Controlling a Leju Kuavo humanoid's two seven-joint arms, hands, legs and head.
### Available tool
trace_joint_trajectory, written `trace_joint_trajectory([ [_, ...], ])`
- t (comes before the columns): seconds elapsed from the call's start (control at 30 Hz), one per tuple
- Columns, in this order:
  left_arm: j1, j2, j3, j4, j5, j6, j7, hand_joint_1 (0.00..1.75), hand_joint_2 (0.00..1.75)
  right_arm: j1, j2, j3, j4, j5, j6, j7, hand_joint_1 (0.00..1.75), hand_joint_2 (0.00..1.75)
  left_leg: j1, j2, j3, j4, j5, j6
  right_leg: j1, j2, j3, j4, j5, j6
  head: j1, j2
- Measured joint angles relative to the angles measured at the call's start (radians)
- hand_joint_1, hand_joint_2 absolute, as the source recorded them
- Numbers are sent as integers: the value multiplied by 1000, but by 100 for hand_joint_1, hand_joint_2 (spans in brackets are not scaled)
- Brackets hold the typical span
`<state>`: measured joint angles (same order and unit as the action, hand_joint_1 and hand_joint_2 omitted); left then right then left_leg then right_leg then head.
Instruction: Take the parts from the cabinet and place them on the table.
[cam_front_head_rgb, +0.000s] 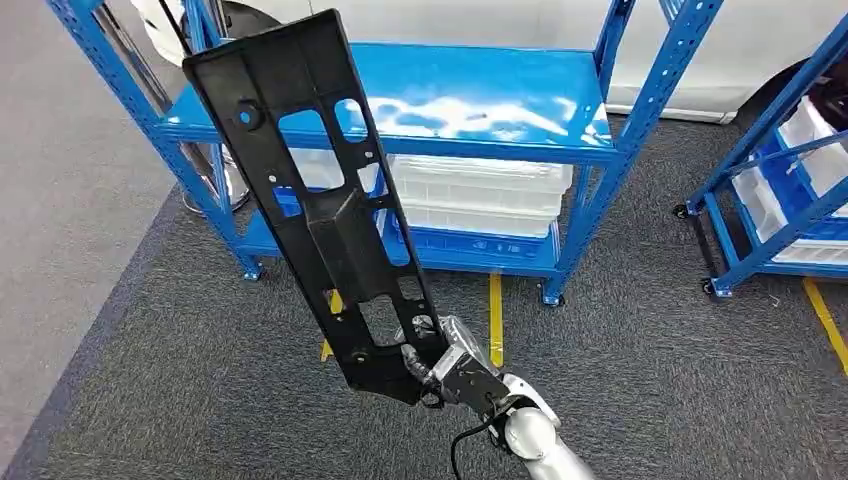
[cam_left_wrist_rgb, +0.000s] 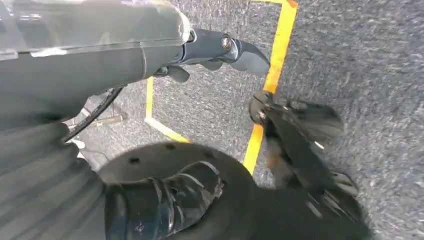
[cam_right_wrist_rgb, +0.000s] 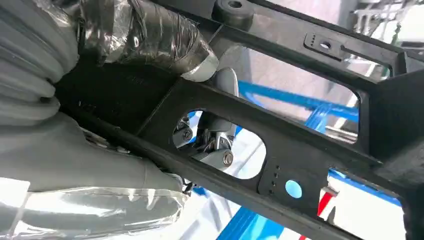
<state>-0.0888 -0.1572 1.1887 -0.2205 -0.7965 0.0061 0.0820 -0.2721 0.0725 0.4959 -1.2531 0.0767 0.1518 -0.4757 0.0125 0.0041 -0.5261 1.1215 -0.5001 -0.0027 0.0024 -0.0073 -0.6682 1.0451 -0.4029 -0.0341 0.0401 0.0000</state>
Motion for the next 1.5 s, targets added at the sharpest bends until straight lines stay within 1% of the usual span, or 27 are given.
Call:
trace_joint_trajectory([
  [0.03,-2,1,0,0,-1,0,-1,0,175,0,-1,0,-3,-2,1,-2,173,175,-8,1,70,-103,-40,8,6,1,-5,2,8,7,1,0],
  [0.07,-3,1,0,0,-1,0,-2,0,175,0,-2,0,-3,-4,1,-3,173,175,-8,0,83,-136,-53,6,3,-3,-7,0,19,12,1,0],
  [0.17,-3,-1,0,0,-1,0,-2,0,175,2,-5,0,-4,-7,2,-5,173,175,-8,1,62,-146,-17,19,1,-2,-10,-20,55,31,2,0],
  [0.2,-6,-3,0,0,-1,0,-1,0,175,3,-7,0,-4,-7,2,-5,173,175,-4,11,53,-149,-3,25,-5,2,-16,-7,24,36,1,0],
  [0.23,-6,-3,0,0,-1,0,-2,0,175,4,-10,0,-4,-10,3,-7,173,175,-4,10,37,-148,9,37,-5,4,-30,32,-42,39,3,0],
  [0.3,-4,-2,0,0,-1,0,-2,0,175,12,-15,-3,-6,-22,6,-14,173,175,-5,12,3,-143,35,42,-11,4,-64,175,-166,49,2,0],
  [0.33,-4,-2,0,0,-1,0,-2,0,175,22,-18,-9,-10,-30,11,-18,173,175,-5,11,-18,-140,49,41,-12,5,-75,246,-190,53,2,0],
  [0.4,-3,-2,0,0,-2,-1,0,0,175,39,-26,-24,-22,-49,24,-27,173,175,-4,11,-59,-129,70,37,-16,5,-55,291,-140,59,2,0],
  [0.47,-3,-2,0,0,-2,-6,0,0,175,52,-32,-39,-37,-64,35,-33,173,175,-4,11,-94,-114,85,31,-18,4,32,200,-76,56,2,0],
  [0.5,-3,-2,0,0,-2,-11,1,0,175,58,-34,-48,-52,-72,40,-37,173,175,-4,11,-109,-104,92,26,-18,5,105,106,-81,51,2,0],
  [0.53,-3,-1,0,0,-3,-15,1,0,175,60,-36,-53,-64,-77,44,-38,173,175,-7,11,-121,-98,97,20,-13,5,159,20,-129,45,2,0],
  [0.57,-3,0,0,0,-3,-18,1,0,175,64,-37,-60,-77,-82,49,-39,173,175,-7,13,-124,-95,104,14,-9,6,183,-31,-151,41,0,0],
  [0.67,-2,7,0,0,-6,-22,2,0,175,89,-43,-76,-108,-96,65,-41,173,175,-8,12,-129,-107,136,-6,-7,4,164,-37,-126,26,1,0],
  [0.7,-2,13,1,0,-6,-24,3,0,175,92,-45,-77,-116,-101,72,-43,173,175,-1,8,-135,-98,115,-10,-15,-3,158,-41,-112,17,2,0],
  [0.77,-1,16,1,0,-10,-30,8,0,175,100,-45,-77,-137,-107,83,-46,173,175,0,5,-166,-7,-4,-17,-14,-1,133,-41,-92,-1,-2,0],
  [0.83,-1,22,1,0,-13,-32,11,0,175,110,-46,-78,-150,-113,90,-48,173,175,0,5,-196,144,-94,-26,-11,-2,106,-39,-71,-1,-2,0],
  [0.87,-1,24,1,0,-13,-33,13,0,175,115,-47,-78,-154,-113,92,-48,173,175,1,5,-196,190,-96,-28,-11,-3,90,-37,-61,1,-2,0],
  [0.93,-1,27,1,0,-16,-33,15,0,175,124,-50,-78,-164,-114,92,-48,173,175,3,5,-145,161,-32,-29,-12,-4,59,-28,-44,5,-2,0],
  [1.0,-2,30,1,0,-18,-34,16,0,175,127,-50,-78,-171,-117,93,-48,173,175,5,4,-30,7,19,-24,-13,-3,34,-16,-31,12,-2,0],
  [1.07,-4,31,0,0,-19,-34,17,0,175,130,-51,-78,-182,-119,93,-48,173,175,-3,-3,45,-125,-25,-16,-8,-4,20,-8,-18,25,-1,0],
  [1.13,-4,31,0,0,-19,-35,17,0,175,131,-52,-78,-185,-120,93,-50,173,175,-5,-5,37,-126,-22,-10,-8,-5,15,-16,3,32,-2,0],
  [1.2,-5,31,0,0,-19,-35,18,0,175,134,-55,-79,-185,-121,93,-50,173,175,8,3,27,-137,-2,10,-7,0,8,-13,-2,45,-1,0],
  [1.3,-5,34,1,0,-20,-34,19,0,175,137,-59,-83,-190,-120,94,-50,173,175,2,8,-11,-132,24,40,-10,4,-39,146,-166,52,0,0],
  [1.33,-5,35,1,0,-20,-35,19,0,175,139,-61,-83,-191,-120,94,-50,173,175,-1,9,-26,-129,33,42,-10,4,-57,226,-206,54,0,0],
  [1.37,-5,35,1,0,-20,-35,19,0,175,141,-63,-84,-191,-121,93,-50,173,175,-2,8,-39,-127,40,43,-10,4,-64,279,-217,56,0,0],
  [1.43,-4,35,1,0,-21,-35,20,0,175,146,-67,-85,-193,-121,94,-50,173,175,-3,8,-64,-121,53,41,-10,4,-27,273,-154,53,0,0],
  [1.5,-4,35,1,0,-21,-35,20,0,175,150,-68,-85,-200,-121,93,-52,173,175,-5,7,-83,-113,64,36,-8,5,75,138,-88,41,0,0],
])
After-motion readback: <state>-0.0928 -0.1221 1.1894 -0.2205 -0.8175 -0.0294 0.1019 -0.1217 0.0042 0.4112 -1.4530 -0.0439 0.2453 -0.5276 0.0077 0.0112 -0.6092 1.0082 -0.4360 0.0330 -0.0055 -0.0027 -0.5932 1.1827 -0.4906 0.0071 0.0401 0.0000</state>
